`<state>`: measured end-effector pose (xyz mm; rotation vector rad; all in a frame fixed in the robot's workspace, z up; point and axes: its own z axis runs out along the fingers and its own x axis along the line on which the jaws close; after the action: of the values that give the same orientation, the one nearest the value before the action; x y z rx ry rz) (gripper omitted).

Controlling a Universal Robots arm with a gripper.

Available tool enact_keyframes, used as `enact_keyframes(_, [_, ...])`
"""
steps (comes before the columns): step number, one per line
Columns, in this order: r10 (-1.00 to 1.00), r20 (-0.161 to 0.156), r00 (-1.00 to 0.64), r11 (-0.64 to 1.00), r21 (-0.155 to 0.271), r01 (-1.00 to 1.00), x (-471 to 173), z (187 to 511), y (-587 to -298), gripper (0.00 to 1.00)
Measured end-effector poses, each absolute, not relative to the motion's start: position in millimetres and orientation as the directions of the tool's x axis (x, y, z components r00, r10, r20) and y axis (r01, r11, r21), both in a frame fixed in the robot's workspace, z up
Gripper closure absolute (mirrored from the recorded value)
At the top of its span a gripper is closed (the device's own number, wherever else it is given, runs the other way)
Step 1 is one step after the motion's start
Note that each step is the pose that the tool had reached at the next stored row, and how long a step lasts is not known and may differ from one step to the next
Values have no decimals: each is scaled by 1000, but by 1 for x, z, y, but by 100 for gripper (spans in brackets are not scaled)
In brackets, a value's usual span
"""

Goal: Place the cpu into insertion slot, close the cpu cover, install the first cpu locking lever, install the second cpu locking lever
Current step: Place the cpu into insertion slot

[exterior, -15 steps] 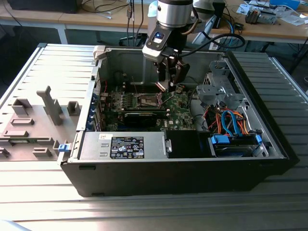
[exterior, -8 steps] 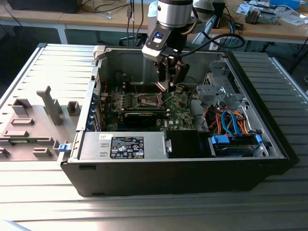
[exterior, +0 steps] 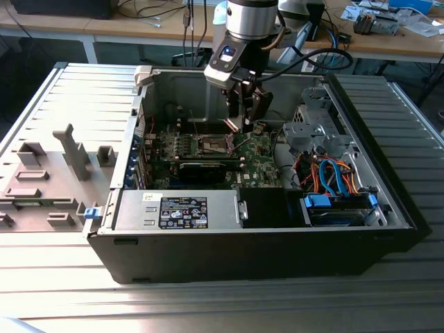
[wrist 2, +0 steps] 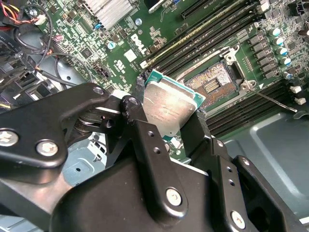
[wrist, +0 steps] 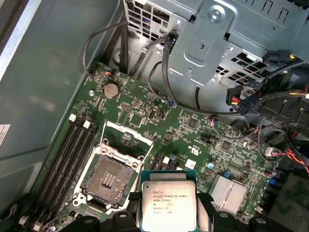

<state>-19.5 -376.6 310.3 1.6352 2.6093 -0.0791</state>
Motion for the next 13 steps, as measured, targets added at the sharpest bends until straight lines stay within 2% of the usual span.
enact_keyframes(13, [905, -85, -417, 417, -14, 909, -20, 310, -377, 46])
